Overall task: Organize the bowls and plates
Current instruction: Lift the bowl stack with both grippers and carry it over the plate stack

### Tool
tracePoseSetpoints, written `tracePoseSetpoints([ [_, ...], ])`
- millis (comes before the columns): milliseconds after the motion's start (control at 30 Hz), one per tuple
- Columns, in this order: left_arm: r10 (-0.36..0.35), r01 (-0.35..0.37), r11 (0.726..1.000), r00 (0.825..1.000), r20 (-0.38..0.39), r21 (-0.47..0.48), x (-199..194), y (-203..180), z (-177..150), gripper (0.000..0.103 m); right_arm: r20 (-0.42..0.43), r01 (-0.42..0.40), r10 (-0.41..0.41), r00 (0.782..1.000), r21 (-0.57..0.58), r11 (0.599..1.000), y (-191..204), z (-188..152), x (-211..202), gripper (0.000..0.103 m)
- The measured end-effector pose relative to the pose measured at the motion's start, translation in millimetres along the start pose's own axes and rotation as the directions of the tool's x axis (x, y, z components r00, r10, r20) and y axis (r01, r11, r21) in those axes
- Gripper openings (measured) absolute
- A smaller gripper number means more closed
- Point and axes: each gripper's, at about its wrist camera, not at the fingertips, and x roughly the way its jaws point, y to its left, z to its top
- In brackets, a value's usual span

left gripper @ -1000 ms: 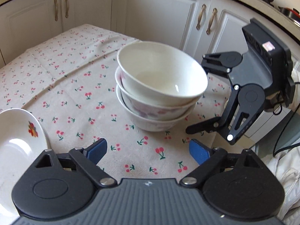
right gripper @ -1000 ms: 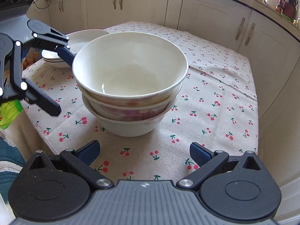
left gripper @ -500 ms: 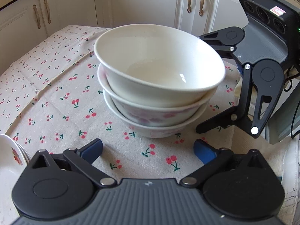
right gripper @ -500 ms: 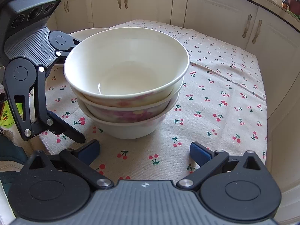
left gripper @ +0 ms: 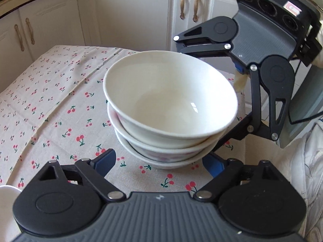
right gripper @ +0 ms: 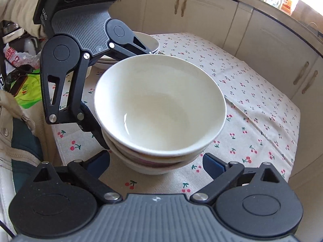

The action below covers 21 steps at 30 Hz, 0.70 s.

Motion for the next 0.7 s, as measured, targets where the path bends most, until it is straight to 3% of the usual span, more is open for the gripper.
tracePoseSetpoints([
  [300, -0.068, 0.069, 0.996, 0.998, -0.009, 0.054, 0.5, 4.7, 4.0, 0.083, -0.054, -0.065, 0.063, 0.997, -0.047, 0.997, -9.3, 11.5, 2.6, 0.09],
  [700, -0.11, 0.11, 0.992, 0.994, -0.002, 0.053, 2.8, 9.6, 5.0, 0.08, -0.073, -0.094, 0.094, 0.993, 0.004, 0.996, -20.9, 15.4, 10.7, 0.089],
])
